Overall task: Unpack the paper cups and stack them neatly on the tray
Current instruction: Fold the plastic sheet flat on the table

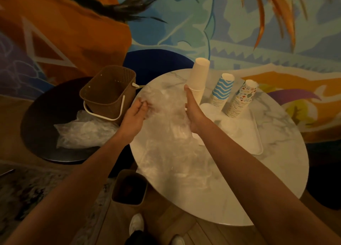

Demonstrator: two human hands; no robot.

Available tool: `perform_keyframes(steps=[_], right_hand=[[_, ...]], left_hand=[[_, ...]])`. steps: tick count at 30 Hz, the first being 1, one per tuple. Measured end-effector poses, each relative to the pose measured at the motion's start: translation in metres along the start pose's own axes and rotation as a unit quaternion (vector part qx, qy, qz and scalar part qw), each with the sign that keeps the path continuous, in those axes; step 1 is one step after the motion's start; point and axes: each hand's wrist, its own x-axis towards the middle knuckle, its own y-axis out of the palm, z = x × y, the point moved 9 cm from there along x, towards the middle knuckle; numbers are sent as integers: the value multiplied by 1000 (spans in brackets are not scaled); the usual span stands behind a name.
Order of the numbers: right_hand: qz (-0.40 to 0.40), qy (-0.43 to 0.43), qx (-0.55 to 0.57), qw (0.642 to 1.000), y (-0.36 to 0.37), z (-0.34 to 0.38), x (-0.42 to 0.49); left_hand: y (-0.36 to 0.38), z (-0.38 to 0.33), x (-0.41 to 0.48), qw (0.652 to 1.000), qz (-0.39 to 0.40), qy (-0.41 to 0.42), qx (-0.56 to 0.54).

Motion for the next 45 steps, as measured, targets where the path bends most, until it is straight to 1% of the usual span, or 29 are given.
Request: perform_keyframes(steps=[3, 4, 6, 7, 9, 11, 12, 13, 14, 15, 18, 20, 22, 23, 24, 26, 27, 29, 30, 31, 32, 33, 35, 36, 37, 38, 41, 43, 45], right_hand=[[53, 38, 11, 998, 22, 3, -2], [74, 37, 5, 997, 28, 5, -5], [79, 10, -4, 997, 32, 10, -6], [60, -15, -12, 998, 29, 12, -3], [-11, -78, -17, 997, 13, 18, 2], [-96, -130, -30, 986, -10, 23, 10], [-124, -153, -41, 979, -19, 29, 11], [-142, -177, -64, 972, -24, 34, 8], [-148, -203, -92, 964, -26, 40, 6], [-148, -227, -112, 956, -25, 46, 3], [-131, -263, -104, 950, -13, 51, 1], [-112, -269, -89, 953, -1, 47, 4], [-105, -272, -87, 953, 5, 43, 5], [-110, -276, -93, 950, 4, 45, 3], [-117, -281, -102, 947, 1, 46, 2], [-141, -296, -151, 933, -13, 53, 0], [-150, -304, -187, 922, -22, 56, -1], [-148, -312, -249, 905, -34, 61, -1], [-146, -306, -266, 902, -39, 61, -1], [-151, -299, -269, 903, -43, 60, 0], [-164, -293, -256, 907, -48, 59, 1], [-183, -283, -228, 913, -52, 57, 1], [-218, -250, -161, 930, -58, 51, 3], [-226, -233, -132, 937, -59, 47, 4], [-229, -216, -111, 943, -58, 44, 5], [-230, -202, -97, 947, -57, 41, 7], [-230, -181, -86, 952, -54, 35, 9], [-229, -178, -99, 952, -55, 33, 11], [-235, -181, -133, 946, -61, 34, 12]], left_hand=[[-2, 5, 4, 998, 2, -39, -48], [-1, 6, 6, 997, 7, -45, -60], [-3, 6, 7, 995, -9, -53, -85], [-9, 7, 8, 992, -35, -61, -107], [-26, 15, 12, 976, -92, -85, -180], [-46, 28, 15, 942, -151, -123, -274], [-55, 35, 16, 926, -180, -147, -298], [-60, 39, 15, 920, -194, -166, -296], [-62, 43, 14, 922, -192, -183, -281], [-56, 42, 13, 931, -164, -195, -263], [-9, 36, 8, 952, -26, -215, -218], [12, 39, 7, 963, 3, -209, -171], [16, 44, 12, 969, -50, -193, -144], [12, 40, 13, 975, -85, -170, -111], [5, 37, 15, 983, -106, -142, -55], [-8, 22, 16, 990, -105, -82, 49], [-15, 14, 16, 989, -98, -71, 87], [-31, 10, 22, 985, -92, -78, 127], [-37, 8, 24, 983, -90, -86, 137], [-43, 6, 25, 980, -103, -104, 132], [-49, 9, 25, 981, -124, -128, 73], [-50, 15, 22, 978, -135, -159, -26], [-37, 27, 17, 953, -110, -186, -211], [-27, 33, 14, 943, -94, -187, -259], [-17, 39, 8, 940, -79, -191, -273], [-8, 42, 3, 943, -66, -192, -264], [23, 46, -10, 964, -16, -173, -200], [24, 44, -9, 975, -48, -148, -158], [13, 42, -5, 977, -88, -130, -141]])
